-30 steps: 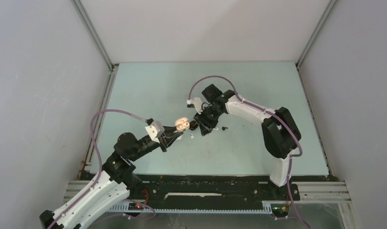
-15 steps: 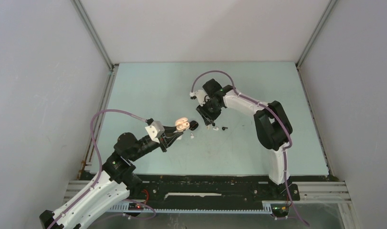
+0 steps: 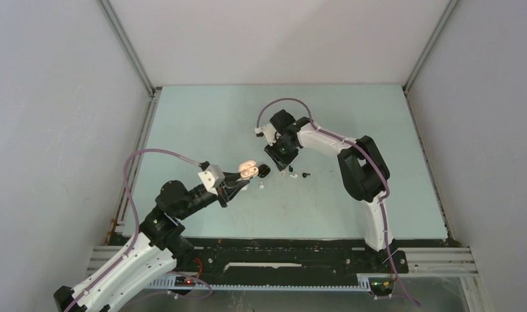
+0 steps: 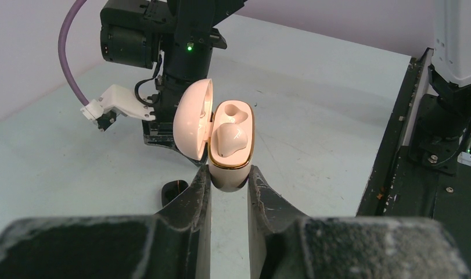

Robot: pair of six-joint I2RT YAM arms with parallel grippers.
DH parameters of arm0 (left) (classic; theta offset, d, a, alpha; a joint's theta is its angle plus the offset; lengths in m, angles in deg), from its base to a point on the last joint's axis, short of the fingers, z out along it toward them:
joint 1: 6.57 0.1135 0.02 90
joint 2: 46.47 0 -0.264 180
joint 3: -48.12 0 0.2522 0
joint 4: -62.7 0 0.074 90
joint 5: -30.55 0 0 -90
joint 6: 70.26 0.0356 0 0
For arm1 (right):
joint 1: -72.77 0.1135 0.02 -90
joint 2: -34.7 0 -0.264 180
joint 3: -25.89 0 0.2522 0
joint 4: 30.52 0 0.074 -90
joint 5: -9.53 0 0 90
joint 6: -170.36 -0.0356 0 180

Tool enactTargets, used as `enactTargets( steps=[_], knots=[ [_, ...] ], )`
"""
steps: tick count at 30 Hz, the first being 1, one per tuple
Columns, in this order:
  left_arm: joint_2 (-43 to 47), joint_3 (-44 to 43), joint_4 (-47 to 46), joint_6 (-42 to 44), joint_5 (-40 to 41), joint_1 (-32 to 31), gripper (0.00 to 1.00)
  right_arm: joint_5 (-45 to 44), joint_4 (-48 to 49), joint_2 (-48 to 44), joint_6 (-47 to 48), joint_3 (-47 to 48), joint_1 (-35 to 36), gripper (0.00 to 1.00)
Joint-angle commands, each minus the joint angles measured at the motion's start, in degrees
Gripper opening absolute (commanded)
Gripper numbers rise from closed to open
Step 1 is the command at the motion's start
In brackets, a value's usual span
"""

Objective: Insert the wireless bluetooth earbuds into the charging case
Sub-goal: Pick up the earbud from the center of the board.

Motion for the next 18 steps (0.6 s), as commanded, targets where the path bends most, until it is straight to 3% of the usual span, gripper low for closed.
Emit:
enactTargets(
  steps=[1, 18],
  knots=[
    [-0.56, -1.87, -1.06, -0.33, -0.69, -0.23, 0.00, -2.83, -0.44, 1.17, -0.67, 2.37, 1.69, 0.39],
    [-0.57, -1.88, -0.95, -0.42, -0.74, -0.24, 0.00, -10.60, -2.19, 2.99, -1.93, 3.27, 5.03, 0.39]
  ],
)
